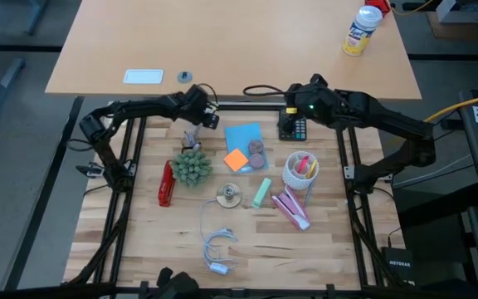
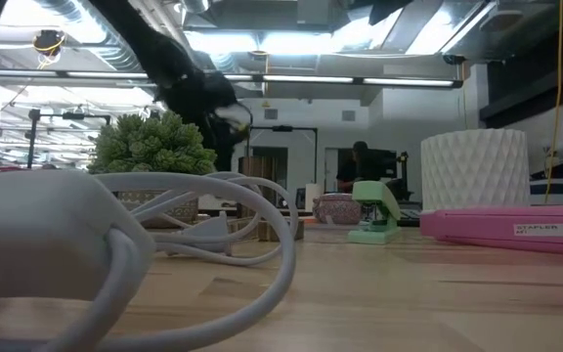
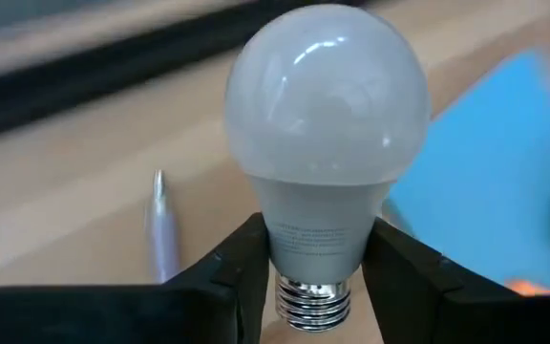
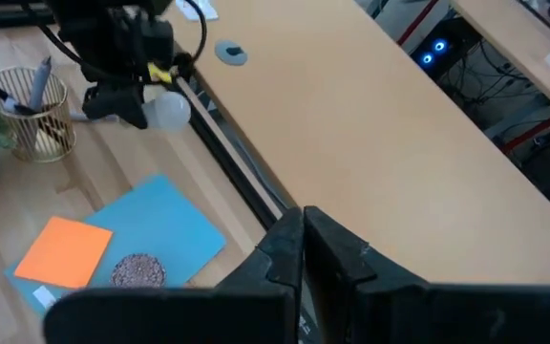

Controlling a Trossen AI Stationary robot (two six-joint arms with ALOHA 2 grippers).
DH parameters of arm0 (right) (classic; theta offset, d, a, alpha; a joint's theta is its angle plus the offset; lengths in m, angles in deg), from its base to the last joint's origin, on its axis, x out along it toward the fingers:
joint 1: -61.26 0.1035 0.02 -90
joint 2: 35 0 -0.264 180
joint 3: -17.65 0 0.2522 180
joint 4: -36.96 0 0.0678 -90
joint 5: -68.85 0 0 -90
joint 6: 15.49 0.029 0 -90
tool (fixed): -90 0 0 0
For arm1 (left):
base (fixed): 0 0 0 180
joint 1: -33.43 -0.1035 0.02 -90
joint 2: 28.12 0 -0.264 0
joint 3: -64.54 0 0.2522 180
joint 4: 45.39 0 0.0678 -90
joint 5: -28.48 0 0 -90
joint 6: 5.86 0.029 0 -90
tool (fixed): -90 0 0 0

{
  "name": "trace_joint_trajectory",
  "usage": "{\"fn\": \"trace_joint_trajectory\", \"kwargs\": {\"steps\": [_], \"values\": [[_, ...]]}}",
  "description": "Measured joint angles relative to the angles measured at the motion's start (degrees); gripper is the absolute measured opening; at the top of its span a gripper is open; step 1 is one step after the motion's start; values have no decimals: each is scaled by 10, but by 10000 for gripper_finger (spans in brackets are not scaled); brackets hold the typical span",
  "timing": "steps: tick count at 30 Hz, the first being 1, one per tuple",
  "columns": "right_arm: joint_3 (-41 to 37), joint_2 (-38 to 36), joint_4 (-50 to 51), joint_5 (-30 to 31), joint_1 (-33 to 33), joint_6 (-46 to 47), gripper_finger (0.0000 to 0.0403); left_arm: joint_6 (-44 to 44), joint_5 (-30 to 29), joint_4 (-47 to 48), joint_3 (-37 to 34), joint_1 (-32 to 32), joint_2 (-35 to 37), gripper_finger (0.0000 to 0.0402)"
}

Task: Screw lightbulb
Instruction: Insert the white lightbulb into the lamp socket

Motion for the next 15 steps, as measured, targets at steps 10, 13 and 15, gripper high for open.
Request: {"fn": "trace_joint_trajectory", "kwargs": {"steps": [10,13,15], "values": [[0,-41,-1,2,0,0,17,-42,34,-6,0,4,133,142],[0,-52,0,2,0,0,17,-53,55,-6,0,15,173,141],[0,-58,0,2,0,-8,17,-56,60,-8,0,27,200,141]]}}
